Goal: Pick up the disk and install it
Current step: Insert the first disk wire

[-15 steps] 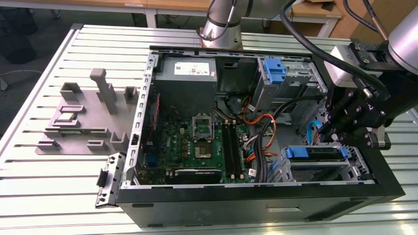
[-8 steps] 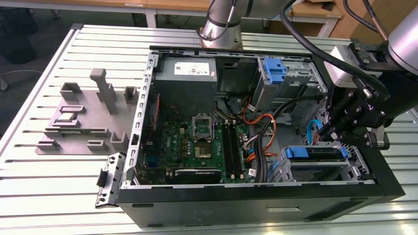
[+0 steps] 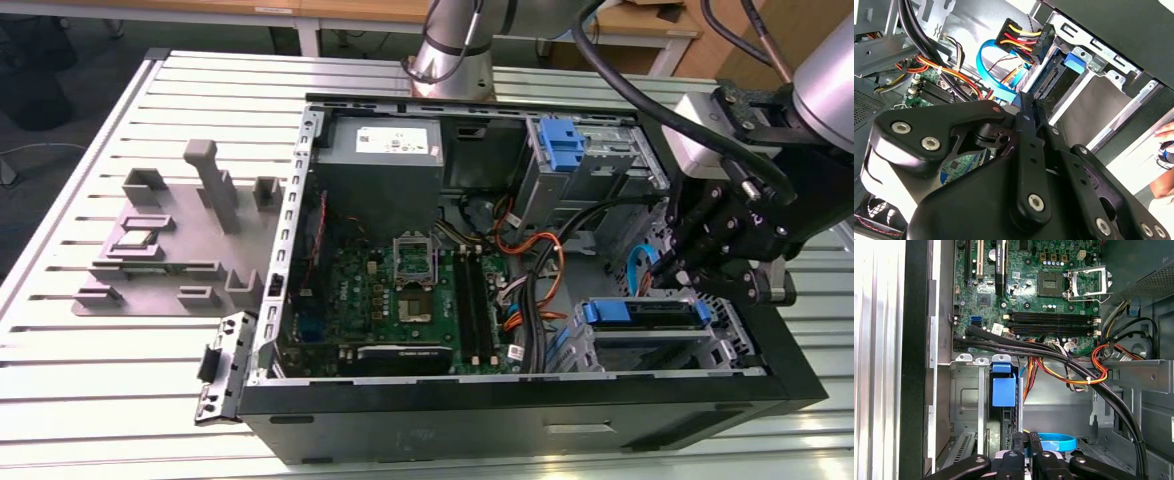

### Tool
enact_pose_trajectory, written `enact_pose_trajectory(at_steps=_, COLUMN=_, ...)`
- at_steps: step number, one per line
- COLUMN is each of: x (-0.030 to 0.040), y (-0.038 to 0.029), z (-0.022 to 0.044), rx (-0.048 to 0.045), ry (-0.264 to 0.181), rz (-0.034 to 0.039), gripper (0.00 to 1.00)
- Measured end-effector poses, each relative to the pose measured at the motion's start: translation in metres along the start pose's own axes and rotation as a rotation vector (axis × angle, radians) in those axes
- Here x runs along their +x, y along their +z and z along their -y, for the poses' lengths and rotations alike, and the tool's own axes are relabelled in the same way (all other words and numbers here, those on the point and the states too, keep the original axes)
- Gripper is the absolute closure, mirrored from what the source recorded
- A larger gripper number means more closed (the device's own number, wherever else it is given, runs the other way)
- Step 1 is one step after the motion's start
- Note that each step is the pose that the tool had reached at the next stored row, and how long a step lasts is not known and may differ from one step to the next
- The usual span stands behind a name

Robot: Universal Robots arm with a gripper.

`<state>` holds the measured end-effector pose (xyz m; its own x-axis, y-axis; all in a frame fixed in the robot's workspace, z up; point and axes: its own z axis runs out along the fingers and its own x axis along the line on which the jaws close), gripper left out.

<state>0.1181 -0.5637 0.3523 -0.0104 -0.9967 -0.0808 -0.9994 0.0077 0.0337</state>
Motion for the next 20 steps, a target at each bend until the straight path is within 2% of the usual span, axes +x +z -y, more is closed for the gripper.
enact_pose_trajectory(at_steps=2, x=0.0, y=0.0002, z=-0.0003, rx=0.0018, ry=-0.001, rz=0.0002, gripper=0.84)
enact_pose_trajectory(at_steps=6, x=0.0001, y=0.0011, z=-0.0014, rx=0.0269, ry=-0.012, rz=0.0, gripper=0.84)
enact_pose_trajectory(at_steps=7, x=0.0003, y=0.0013, z=-0.0021, rx=0.0299, ry=-0.014, rz=-0.0001, gripper=0.84)
enact_pose_trajectory(at_steps=10, x=0.0018, y=0.0024, z=-0.0048, rx=0.0325, ry=-0.018, rz=-0.0003, gripper=0.84)
enact_pose_trajectory(at_steps=20, x=0.0059, y=0.0042, z=-0.0053, rx=0.0322, ry=-0.022, rz=-0.0001, gripper=0.84)
